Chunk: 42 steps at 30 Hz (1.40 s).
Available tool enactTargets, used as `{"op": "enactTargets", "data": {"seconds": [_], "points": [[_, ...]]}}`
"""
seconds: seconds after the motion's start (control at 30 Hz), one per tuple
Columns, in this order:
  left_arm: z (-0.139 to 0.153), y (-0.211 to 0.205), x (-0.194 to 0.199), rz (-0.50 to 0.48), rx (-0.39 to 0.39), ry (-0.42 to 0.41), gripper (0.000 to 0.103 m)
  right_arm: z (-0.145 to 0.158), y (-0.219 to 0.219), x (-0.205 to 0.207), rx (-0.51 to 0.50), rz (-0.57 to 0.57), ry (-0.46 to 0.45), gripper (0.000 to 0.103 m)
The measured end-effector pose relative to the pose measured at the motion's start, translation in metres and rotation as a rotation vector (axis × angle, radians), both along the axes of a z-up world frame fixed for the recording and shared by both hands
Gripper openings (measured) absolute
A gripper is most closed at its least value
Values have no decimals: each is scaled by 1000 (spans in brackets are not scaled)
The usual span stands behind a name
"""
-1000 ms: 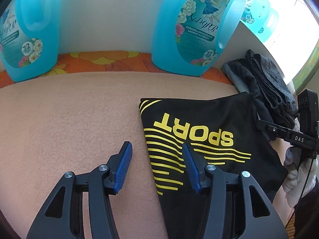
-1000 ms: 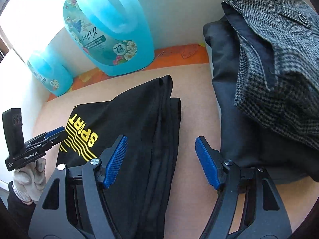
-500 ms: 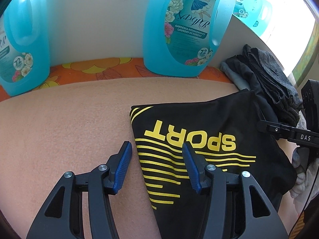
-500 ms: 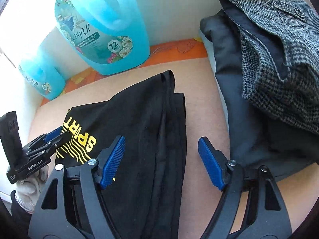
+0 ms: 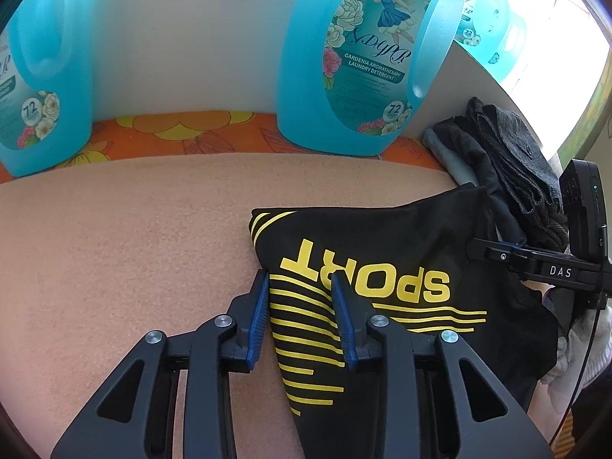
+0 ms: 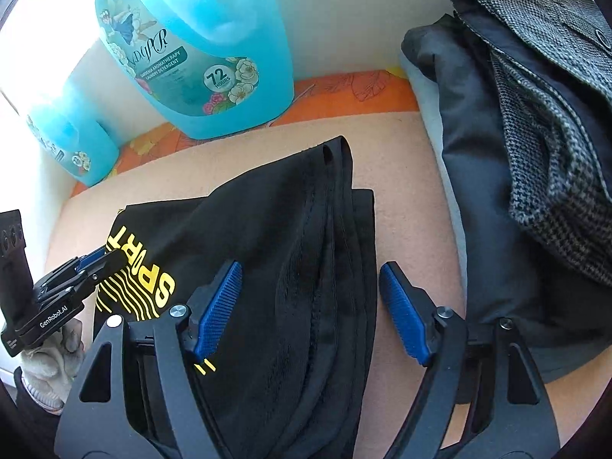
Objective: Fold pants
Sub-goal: 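Grasp the folded shorts with both grippers and lift them, then carry the folded shorts with both grippers onto the dark clothes stack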
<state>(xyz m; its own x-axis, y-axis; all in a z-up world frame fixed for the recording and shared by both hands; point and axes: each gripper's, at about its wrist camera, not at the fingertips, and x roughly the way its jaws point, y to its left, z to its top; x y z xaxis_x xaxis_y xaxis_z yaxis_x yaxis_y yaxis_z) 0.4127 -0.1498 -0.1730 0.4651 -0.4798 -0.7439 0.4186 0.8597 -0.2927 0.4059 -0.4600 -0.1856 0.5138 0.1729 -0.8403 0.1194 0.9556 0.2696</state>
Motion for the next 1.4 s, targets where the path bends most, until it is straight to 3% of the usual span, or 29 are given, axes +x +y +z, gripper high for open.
{"op": "enactTargets", "data": {"seconds": [0.07,0.1,0.13,0.17,0.2,0.5,0.87,1.07,1.4], "points": [[0,-2,0,-4,8,-7,30,0,1,-1,4,13,-7,57],[0,-4,0,-4,13,-11,25,0,0,-2,4,11,-10,48],[0,-5,0,-4,12,-10,11,-1,0,-3,23,24,-12,42],[-1,-5,0,-10,0,-4,11,-2,-1,-4,56,37,-13,33],[0,-5,0,-7,-5,-5,9,-2,-1,-5,72,40,-17,31],[21,6,-17,4,-86,-57,7,27,6,-38,111,42,-131,30],[91,10,-64,-22,-121,-232,7,101,13,-99,53,48,-307,29],[129,-1,-90,-66,-150,-316,6,133,-7,-131,37,11,-395,29],[173,-56,-103,-140,-207,-398,4,186,-58,-171,-17,-81,-518,29]]}}
